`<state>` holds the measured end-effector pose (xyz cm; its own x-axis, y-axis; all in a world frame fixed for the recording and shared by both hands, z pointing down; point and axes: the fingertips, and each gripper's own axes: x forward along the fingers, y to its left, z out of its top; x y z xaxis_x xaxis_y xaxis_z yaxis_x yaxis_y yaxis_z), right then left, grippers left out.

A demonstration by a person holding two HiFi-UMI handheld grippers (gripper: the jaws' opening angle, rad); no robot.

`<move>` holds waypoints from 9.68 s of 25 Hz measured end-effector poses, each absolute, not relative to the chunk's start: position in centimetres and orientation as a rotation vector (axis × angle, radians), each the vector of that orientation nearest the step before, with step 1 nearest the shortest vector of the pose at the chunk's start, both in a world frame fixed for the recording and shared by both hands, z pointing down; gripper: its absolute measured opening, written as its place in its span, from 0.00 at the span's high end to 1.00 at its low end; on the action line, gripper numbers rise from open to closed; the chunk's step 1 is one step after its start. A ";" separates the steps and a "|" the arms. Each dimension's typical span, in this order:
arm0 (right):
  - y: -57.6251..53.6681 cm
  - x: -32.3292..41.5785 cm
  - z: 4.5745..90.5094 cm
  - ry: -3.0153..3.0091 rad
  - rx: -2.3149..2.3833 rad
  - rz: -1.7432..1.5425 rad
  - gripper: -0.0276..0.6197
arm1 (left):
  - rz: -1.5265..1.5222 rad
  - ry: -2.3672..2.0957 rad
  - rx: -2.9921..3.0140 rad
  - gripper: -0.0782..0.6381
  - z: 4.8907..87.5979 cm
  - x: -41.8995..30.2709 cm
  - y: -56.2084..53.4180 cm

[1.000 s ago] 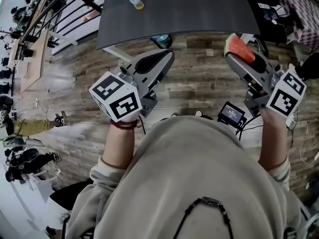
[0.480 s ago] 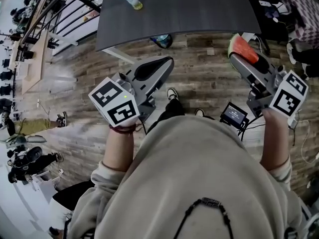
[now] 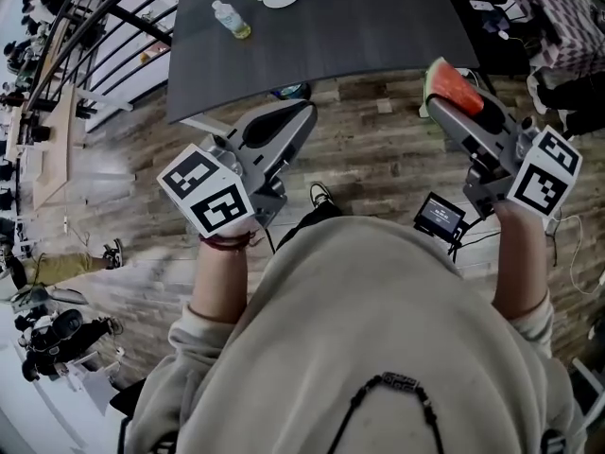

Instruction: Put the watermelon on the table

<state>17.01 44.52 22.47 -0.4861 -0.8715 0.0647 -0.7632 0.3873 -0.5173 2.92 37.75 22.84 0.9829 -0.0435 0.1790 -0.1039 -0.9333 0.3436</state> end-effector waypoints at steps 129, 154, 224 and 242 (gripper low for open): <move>-2.1 21.7 22.0 2.330 -1.675 -0.837 0.67 | 0.281 0.165 2.686 0.89 26.3 10.2 -7.4; -9.7 19.4 23.5 2.577 -1.681 -0.955 0.68 | 0.103 -0.020 2.640 0.89 26.1 6.4 -11.0; -23.5 20.0 44.4 2.915 -1.548 -1.320 0.68 | 0.157 -0.512 2.462 0.89 33.0 1.9 -12.3; -24.2 19.9 53.7 3.013 -1.608 -1.471 0.68 | 0.143 -0.528 2.432 0.89 33.9 0.4 -11.4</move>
<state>19.86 -24.17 53.68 -0.4943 -0.4285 0.7563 -0.8599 0.3686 -0.3531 0.37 -11.44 33.88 0.9136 -0.3365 0.2284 -0.4057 -0.7162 0.5678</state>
